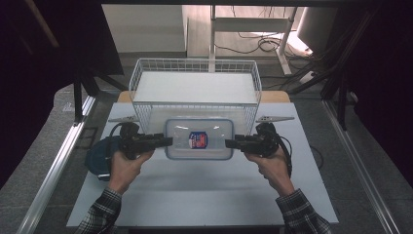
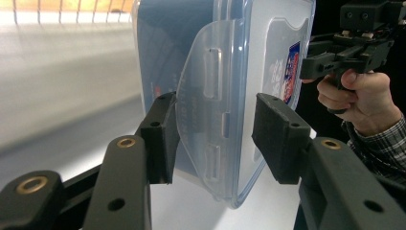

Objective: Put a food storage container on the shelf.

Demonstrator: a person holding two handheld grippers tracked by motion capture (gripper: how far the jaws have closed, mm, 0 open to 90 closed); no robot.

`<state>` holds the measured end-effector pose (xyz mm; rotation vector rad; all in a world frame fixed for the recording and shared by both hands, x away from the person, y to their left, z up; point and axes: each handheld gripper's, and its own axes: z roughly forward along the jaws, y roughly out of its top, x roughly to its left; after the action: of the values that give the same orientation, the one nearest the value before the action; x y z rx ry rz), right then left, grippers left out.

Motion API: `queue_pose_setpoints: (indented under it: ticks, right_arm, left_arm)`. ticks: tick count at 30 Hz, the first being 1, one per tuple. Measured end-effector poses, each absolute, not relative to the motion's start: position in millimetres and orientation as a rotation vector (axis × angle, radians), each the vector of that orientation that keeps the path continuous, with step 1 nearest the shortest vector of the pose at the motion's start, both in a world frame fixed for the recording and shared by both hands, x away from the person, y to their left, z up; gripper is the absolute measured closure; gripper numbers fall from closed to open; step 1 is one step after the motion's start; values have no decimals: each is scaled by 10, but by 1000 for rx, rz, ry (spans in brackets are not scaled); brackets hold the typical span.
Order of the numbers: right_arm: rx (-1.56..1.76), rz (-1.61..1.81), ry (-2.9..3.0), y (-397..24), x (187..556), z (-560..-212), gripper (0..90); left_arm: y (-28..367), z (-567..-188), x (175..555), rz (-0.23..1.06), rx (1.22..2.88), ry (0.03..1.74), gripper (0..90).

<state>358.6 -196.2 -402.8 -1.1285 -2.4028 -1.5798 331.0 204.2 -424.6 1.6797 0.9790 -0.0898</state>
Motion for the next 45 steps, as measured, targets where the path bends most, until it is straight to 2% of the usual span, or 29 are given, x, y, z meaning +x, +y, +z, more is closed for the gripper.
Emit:
queue_pose_setpoints:
  ticks: [31, 45]
  right_arm:
    - [-1096, -1715, -2384, -1767, 4237, -3169, 525]
    - [-1136, -1740, -2370, -1718, 4559, -2975, 521]
  left_arm:
    - [2241, -3304, 3950, -15, 1656, 943, 523]
    - [2273, -3190, 4272, -22, 1643, 950, 522]
